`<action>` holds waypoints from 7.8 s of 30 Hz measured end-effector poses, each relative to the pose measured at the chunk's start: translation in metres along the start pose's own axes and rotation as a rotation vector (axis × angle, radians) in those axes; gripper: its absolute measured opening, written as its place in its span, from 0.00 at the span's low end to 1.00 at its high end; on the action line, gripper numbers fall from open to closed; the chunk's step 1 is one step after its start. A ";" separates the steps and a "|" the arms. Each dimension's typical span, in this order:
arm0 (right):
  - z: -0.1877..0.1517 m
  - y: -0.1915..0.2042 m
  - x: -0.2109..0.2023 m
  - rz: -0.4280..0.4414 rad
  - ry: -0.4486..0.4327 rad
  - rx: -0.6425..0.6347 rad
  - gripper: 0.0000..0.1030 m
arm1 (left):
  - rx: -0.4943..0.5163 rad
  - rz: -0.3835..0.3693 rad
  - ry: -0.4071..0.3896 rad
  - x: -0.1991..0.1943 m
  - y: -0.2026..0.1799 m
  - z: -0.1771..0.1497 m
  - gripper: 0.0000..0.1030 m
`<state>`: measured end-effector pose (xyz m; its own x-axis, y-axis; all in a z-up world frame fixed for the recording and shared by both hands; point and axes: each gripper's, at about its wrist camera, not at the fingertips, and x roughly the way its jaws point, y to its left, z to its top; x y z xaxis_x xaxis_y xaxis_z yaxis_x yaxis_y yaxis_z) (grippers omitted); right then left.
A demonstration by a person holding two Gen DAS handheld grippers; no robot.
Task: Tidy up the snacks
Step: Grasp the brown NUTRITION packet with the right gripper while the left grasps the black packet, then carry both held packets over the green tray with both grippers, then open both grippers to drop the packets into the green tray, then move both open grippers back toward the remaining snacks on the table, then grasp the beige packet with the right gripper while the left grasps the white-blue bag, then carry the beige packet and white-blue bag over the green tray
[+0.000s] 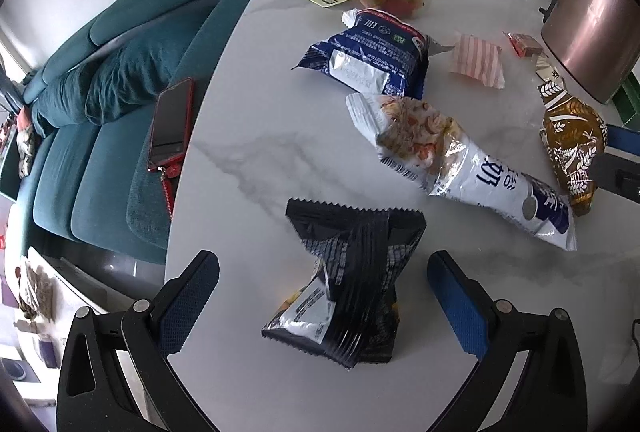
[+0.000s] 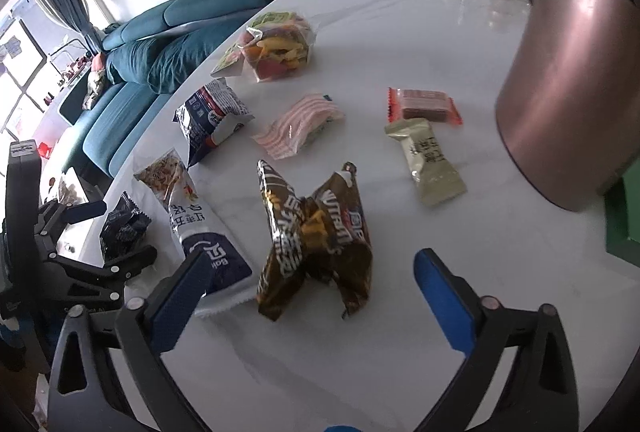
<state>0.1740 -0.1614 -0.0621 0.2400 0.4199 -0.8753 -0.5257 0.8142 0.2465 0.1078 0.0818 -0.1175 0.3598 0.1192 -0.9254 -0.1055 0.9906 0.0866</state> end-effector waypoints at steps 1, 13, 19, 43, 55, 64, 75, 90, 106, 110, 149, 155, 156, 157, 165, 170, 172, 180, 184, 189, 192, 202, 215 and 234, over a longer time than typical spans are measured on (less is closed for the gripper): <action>0.001 0.000 0.002 0.002 0.005 -0.002 1.00 | 0.000 -0.009 0.004 0.000 -0.001 0.001 0.99; 0.001 -0.003 0.016 0.008 0.040 0.002 0.60 | -0.016 -0.056 0.047 0.005 -0.002 0.008 0.99; 0.001 -0.003 0.013 0.017 0.024 -0.007 0.43 | -0.006 -0.061 0.048 0.007 -0.002 0.010 0.96; -0.020 0.013 -0.062 0.077 -0.114 -0.075 0.23 | -0.032 -0.036 -0.111 -0.072 -0.020 -0.008 0.28; -0.111 -0.051 -0.129 0.054 -0.071 -0.002 0.23 | 0.241 -0.207 -0.067 -0.092 -0.162 -0.018 0.28; -0.166 -0.190 -0.196 -0.172 -0.094 0.182 0.23 | 0.504 -0.386 -0.080 -0.108 -0.336 0.010 0.28; -0.090 -0.360 -0.240 -0.384 -0.271 0.292 0.23 | 0.439 -0.294 -0.191 -0.103 -0.475 0.151 0.29; -0.039 -0.445 -0.138 -0.353 -0.157 0.316 0.24 | 0.274 -0.183 -0.029 0.011 -0.506 0.216 0.30; -0.042 -0.439 -0.158 -0.347 -0.212 0.295 0.82 | 0.249 -0.137 -0.083 0.009 -0.509 0.222 0.59; -0.046 -0.428 -0.192 -0.356 -0.275 0.306 0.82 | 0.232 -0.160 -0.109 -0.015 -0.507 0.215 0.59; -0.025 -0.065 -0.209 -0.108 -0.391 -0.125 0.85 | -0.443 0.017 -0.095 -0.071 -0.078 0.049 0.68; -0.007 -0.042 -0.145 -0.048 -0.295 -0.141 0.85 | -0.493 0.017 -0.054 -0.052 -0.051 0.035 0.68; -0.004 -0.040 -0.134 -0.045 -0.277 -0.146 0.85 | -0.496 0.016 -0.051 -0.050 -0.051 0.036 0.69; 0.000 -0.037 -0.124 -0.044 -0.261 -0.149 0.86 | -0.500 0.011 -0.044 -0.046 -0.050 0.037 0.69; 0.032 -0.041 -0.045 -0.050 -0.132 -0.161 0.86 | -0.533 -0.012 0.031 -0.015 -0.059 0.040 0.69; 0.046 -0.045 -0.005 -0.063 -0.065 -0.183 0.85 | -0.540 0.016 0.047 -0.005 -0.064 0.047 0.69; 0.051 -0.047 0.009 -0.071 -0.042 -0.186 0.86 | -0.546 0.024 0.056 -0.001 -0.065 0.049 0.69; 0.060 -0.053 0.031 -0.076 -0.007 -0.205 0.74 | -0.537 0.069 0.067 0.010 -0.071 0.052 0.72; 0.061 -0.055 0.036 -0.083 0.011 -0.211 0.42 | -0.508 0.098 0.057 0.010 -0.076 0.053 0.71; 0.058 -0.055 0.038 -0.104 0.023 -0.223 0.10 | -0.454 0.107 0.032 0.006 -0.086 0.055 0.63; 0.060 -0.057 0.037 -0.100 0.027 -0.208 0.00 | -0.403 0.108 0.007 0.001 -0.094 0.056 0.45; 0.057 -0.056 0.023 -0.110 -0.009 -0.191 0.00 | -0.387 0.058 -0.025 -0.007 -0.096 0.054 0.24; 0.023 -0.017 -0.042 -0.004 -0.069 -0.224 0.00 | -0.334 0.028 -0.067 -0.034 -0.089 0.036 0.22; -0.131 -0.082 -0.143 -0.058 0.005 -0.117 0.00 | 0.097 -0.171 -0.050 -0.071 -0.216 0.013 0.22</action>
<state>0.0758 -0.3408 -0.0119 0.2693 0.3710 -0.8887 -0.6030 0.7845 0.1448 0.1167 -0.1398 -0.0655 0.4106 -0.0503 -0.9104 0.0497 0.9982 -0.0327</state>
